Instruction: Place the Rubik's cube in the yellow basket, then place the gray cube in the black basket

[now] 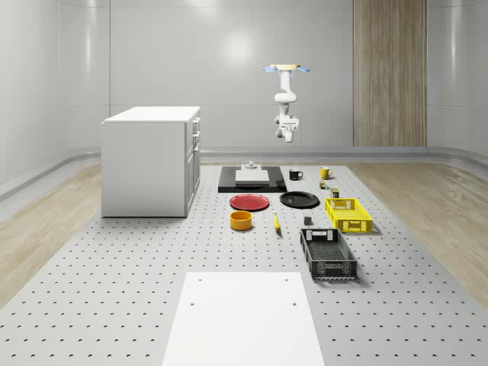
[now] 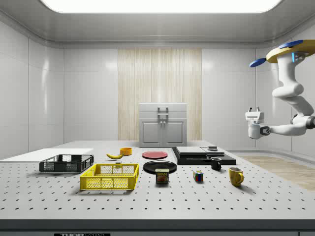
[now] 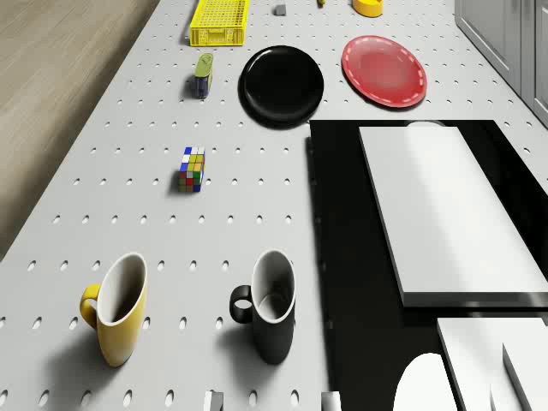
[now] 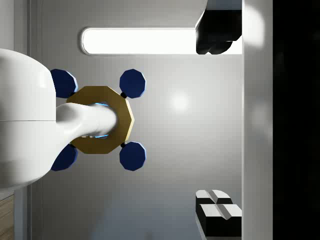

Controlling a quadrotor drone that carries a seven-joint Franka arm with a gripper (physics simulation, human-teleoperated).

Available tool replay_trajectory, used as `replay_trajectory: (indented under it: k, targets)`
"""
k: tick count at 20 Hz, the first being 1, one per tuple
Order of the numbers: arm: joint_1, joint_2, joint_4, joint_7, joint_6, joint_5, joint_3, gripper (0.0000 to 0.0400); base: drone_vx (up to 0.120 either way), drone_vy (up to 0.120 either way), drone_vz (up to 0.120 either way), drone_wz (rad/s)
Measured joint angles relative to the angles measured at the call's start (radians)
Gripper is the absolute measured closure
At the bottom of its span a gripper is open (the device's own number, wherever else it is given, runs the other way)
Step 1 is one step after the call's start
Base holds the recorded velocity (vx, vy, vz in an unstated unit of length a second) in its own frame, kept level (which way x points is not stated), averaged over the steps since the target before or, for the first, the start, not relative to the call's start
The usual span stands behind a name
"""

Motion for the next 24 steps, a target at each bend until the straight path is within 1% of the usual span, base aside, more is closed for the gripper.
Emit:
replay_trajectory:
  k: [3,6,11,16,24]
  targets:
    - [-0.002,0.007,0.063,-0.001,-0.053,0.001,0.001,0.0,0.0,0.0,0.0,0.0]
    - [-0.003,0.025,0.128,-0.002,-0.098,0.001,0.001,0.0,0.0,0.0,0.0,0.0]
    - [-0.004,0.059,0.222,-0.002,-0.154,0.002,0.002,0.0,0.0,0.0,0.0,0.0]
    - [-0.005,0.079,0.273,-0.003,-0.182,0.002,0.003,0.0,0.0,0.0,0.0,0.0]
    - [-0.007,0.085,0.295,-0.003,-0.191,0.002,0.004,0.0,0.0,0.0,0.0,0.0]
